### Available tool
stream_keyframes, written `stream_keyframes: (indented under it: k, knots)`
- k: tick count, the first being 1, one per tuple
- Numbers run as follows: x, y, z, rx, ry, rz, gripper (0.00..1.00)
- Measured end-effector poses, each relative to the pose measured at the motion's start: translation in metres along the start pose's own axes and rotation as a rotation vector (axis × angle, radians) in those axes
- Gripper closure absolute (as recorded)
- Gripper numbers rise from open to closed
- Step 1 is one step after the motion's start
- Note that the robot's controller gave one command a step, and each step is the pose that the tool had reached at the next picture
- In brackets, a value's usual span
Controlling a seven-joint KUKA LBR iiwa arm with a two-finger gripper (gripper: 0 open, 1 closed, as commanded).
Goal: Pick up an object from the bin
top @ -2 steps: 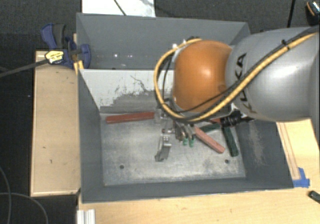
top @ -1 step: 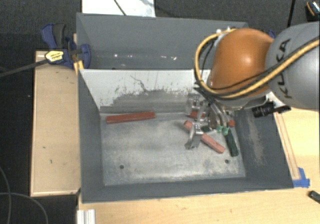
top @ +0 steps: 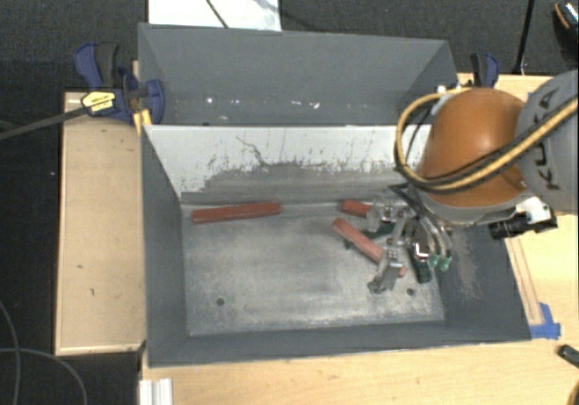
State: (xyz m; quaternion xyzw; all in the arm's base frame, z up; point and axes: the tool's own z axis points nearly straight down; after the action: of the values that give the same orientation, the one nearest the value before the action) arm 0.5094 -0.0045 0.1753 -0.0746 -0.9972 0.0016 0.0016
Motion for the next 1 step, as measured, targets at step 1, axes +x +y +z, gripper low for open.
stream_keyframes:
  k: [1]
  knots:
    - [-0.0492,0.0399,0.022,-0.004,-0.009,-0.299,0.0]
